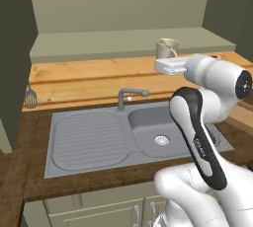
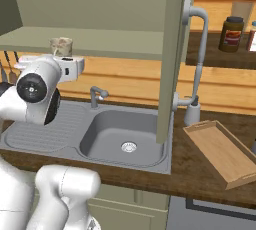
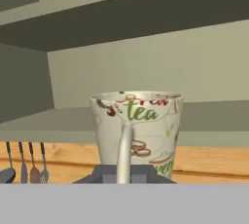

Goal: Pick the kettle from the counter and place it on the tray. Then pick the mug from the cabinet and place it on the tray. Then close the cabinet doors.

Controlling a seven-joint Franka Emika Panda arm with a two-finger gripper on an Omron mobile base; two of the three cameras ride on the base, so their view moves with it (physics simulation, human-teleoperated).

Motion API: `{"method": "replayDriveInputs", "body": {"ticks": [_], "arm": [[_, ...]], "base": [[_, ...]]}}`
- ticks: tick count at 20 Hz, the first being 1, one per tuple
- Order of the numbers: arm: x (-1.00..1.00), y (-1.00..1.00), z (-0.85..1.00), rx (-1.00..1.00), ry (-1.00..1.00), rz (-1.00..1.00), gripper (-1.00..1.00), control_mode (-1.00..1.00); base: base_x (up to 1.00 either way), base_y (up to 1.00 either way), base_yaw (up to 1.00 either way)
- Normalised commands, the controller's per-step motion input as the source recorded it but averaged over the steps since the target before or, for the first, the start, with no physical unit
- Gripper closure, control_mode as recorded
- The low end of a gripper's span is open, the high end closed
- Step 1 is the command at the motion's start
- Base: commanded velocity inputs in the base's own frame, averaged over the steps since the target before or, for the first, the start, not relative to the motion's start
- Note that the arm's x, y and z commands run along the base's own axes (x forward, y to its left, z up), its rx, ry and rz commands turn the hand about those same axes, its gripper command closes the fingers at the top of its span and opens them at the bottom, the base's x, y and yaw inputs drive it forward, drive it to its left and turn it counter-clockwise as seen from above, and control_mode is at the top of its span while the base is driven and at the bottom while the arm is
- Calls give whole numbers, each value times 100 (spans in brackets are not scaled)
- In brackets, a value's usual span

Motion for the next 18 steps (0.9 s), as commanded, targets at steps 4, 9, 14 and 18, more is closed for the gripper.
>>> {"method": "replayDriveInputs", "body": {"ticks": [4, 9, 14, 18], "arm": [[-67, -27, 0, 0, 9, 0, 100, -100], [-91, -26, -15, 0, 0, 0, 100, -100], [-47, -1, -20, 0, 0, -2, 100, -100], [-14, 0, -7, 0, 1, 0, 100, -100]], "base": [[0, 0, 0], [0, 0, 0], [0, 0, 0], [0, 0, 0]]}}
